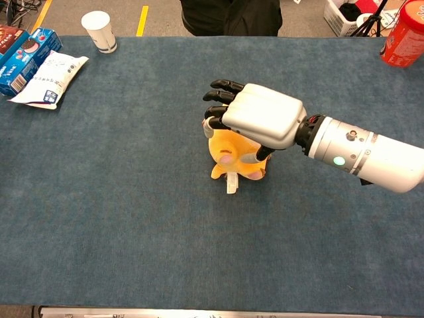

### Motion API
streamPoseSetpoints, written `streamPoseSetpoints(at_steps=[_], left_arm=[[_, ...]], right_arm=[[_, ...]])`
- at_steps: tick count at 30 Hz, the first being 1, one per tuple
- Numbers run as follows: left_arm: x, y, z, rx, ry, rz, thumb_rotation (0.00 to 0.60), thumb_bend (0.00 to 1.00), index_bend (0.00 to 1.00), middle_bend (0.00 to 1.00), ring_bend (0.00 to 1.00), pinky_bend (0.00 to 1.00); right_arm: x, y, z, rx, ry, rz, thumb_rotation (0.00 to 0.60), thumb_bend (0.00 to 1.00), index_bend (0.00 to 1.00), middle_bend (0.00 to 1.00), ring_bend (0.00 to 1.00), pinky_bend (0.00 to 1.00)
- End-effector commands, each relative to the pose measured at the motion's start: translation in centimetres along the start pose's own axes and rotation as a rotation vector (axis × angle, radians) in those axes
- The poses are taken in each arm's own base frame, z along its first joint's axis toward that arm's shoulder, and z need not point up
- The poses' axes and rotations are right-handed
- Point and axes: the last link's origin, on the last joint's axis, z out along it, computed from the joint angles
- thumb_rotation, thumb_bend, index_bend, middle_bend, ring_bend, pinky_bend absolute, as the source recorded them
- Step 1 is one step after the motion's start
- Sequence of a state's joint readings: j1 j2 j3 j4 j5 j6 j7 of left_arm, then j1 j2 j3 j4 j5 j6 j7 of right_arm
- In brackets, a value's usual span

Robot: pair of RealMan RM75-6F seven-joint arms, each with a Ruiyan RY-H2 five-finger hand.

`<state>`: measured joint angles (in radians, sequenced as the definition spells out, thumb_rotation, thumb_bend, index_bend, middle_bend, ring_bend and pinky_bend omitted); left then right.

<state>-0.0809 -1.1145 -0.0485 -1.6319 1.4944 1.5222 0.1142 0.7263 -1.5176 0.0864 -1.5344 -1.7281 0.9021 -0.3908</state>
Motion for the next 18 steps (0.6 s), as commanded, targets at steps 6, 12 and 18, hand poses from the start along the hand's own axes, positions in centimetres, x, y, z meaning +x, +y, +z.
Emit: streamPoseSetpoints(at_steps=[6,12,18], left_arm=[[0.1,-0.4,-0.1,0.010,0.002,0.003,0.600,0.39,0.44,0.43,0.32,0.42],[0.1,-0.4,-0.1,0.006,0.005,-0.003,0.600,0.39,0.44,0.43,0.32,0.42],[0.2,-0.5,-0.2,0.006,0.003,-0.006,0.600,0.39,0.44,0.43,0.32,0.42]], right_arm=[[-1.1,-0.3,0.5,0.014,-0.012,-0.025,0.600,0.11,0.44,0.30,0.10,0.00],[-1.5,-0.4,0.9,0.015,-0.018,-0.031,0.600,0.12,0.46,0.30,0.10,0.00],[-1.9,-0.7,1.1,0.022,-0.007,-0.010,0.600,0.17,0.68,0.34,0.10,0.00]])
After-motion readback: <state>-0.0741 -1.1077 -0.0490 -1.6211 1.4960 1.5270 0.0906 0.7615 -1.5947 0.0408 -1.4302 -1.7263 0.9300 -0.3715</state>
